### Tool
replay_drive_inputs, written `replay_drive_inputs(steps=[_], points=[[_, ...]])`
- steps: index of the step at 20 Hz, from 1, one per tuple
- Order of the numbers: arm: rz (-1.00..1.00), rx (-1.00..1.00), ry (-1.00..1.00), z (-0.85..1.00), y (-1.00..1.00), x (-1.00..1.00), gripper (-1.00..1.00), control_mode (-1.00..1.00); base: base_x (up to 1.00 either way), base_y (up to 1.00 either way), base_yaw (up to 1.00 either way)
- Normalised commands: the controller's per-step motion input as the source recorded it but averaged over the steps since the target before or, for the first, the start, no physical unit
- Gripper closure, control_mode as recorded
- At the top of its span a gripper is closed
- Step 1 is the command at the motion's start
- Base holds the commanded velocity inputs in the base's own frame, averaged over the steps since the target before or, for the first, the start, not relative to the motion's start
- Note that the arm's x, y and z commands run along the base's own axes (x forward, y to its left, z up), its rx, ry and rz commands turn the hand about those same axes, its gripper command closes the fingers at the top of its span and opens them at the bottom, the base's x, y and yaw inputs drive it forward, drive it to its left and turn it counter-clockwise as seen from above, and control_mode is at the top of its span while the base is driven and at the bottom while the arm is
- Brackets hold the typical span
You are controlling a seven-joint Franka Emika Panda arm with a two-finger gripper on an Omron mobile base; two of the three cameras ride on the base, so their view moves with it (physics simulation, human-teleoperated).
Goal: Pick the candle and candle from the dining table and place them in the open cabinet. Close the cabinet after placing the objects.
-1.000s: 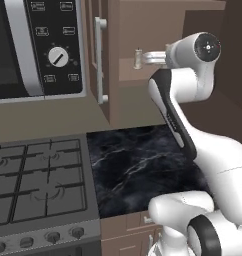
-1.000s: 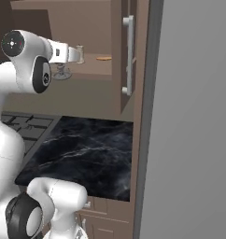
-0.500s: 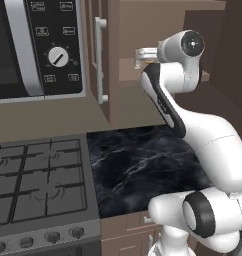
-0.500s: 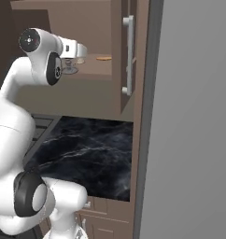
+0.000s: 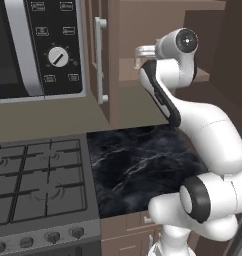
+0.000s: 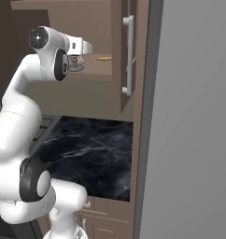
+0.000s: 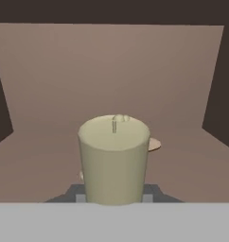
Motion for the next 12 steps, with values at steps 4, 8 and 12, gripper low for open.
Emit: replay_drive_inputs(steps=[4, 8, 12], points=[[-0.02, -0.02, 0.00, 0.00, -0.19, 0.18, 1.00, -1.00, 0.00, 0.00, 0.00], [0.00, 0.00, 0.00, -0.12, -0.12, 0.09, 1.00, -1.00, 0.00, 0.00, 0.00], [0.00, 0.00, 0.01, -0.22, -0.05, 0.03, 1.00, -1.00, 0.00, 0.00, 0.00]])
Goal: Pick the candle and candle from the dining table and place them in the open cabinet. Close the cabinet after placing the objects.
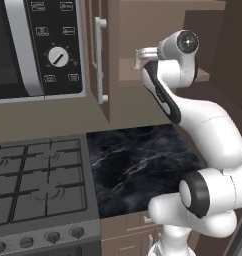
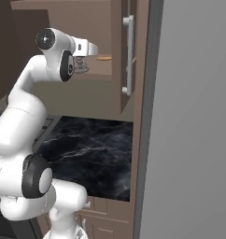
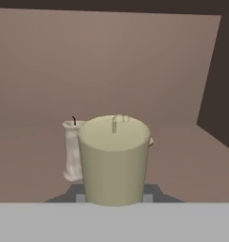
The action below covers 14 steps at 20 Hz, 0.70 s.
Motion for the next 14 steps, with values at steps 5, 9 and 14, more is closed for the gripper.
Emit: replay_drive_inputs(steps=[5, 9, 14], points=[[0.00, 0.00, 0.01, -0.15, -0.01, 0.14, 1.00, -1.00, 0.00, 0.00, 0.00], [0.00, 0.00, 0.00, 0.00, -0.06, 0.42, 1.00, -1.00, 0.00, 0.00, 0.00], [0.00, 0.00, 0.00, 0.00, -0.12, 0.49, 1.00, -1.00, 0.00, 0.00, 0.00]])
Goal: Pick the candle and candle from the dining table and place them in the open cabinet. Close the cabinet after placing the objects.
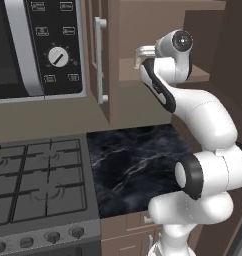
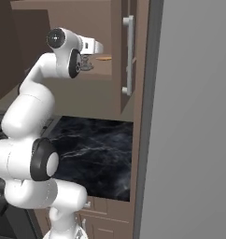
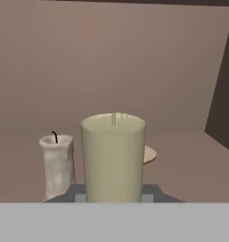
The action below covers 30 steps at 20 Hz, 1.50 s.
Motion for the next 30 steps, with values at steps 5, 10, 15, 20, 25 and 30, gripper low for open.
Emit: replay_drive_inputs(steps=[5, 10, 15, 20, 25, 30], points=[[0.00, 0.00, 0.00, -0.03, -0.10, 0.37, 1.00, -1.00, 0.00, 0.00, 0.00], [0.00, 0.00, 0.00, -0.11, -0.02, 0.19, 1.00, -1.00, 0.00, 0.00, 0.00], [0.00, 0.00, 0.00, -0.02, 0.00, 0.02, 1.00, -1.00, 0.00, 0.00, 0.00], [0.00, 0.00, 0.00, 0.00, 0.00, 0.00, -1.00, -1.00, 0.00, 0.00, 0.00], [0.00, 0.00, 0.00, 0.00, 0.00, 0.00, -1.00, -1.00, 0.00, 0.00, 0.00], [0.00, 0.00, 0.00, 0.00, 0.00, -0.03, -1.00, -1.00, 0.00, 0.00, 0.00]])
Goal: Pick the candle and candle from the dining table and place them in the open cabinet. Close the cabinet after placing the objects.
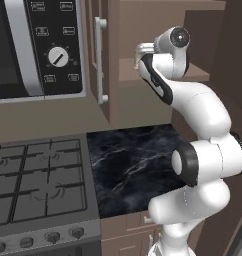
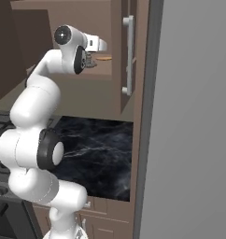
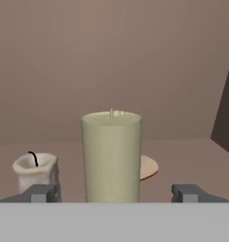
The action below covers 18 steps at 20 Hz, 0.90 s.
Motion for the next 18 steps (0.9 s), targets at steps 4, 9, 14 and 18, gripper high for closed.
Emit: replay_drive_inputs(steps=[4, 9, 14, 18], points=[[0.00, 0.00, -0.02, 0.00, 0.00, -0.12, -1.00, -1.00, 0.00, 0.00, 0.00], [0.00, 0.00, -0.01, 0.00, 0.04, -0.10, -1.00, -1.00, 0.00, 0.00, 0.00], [0.00, 0.00, -0.02, 0.00, 0.05, -0.12, -1.00, -1.00, 0.00, 0.00, 0.00], [0.00, 0.00, 0.00, 0.00, 0.01, -0.12, -1.00, -1.00, 0.00, 0.00, 0.00]])
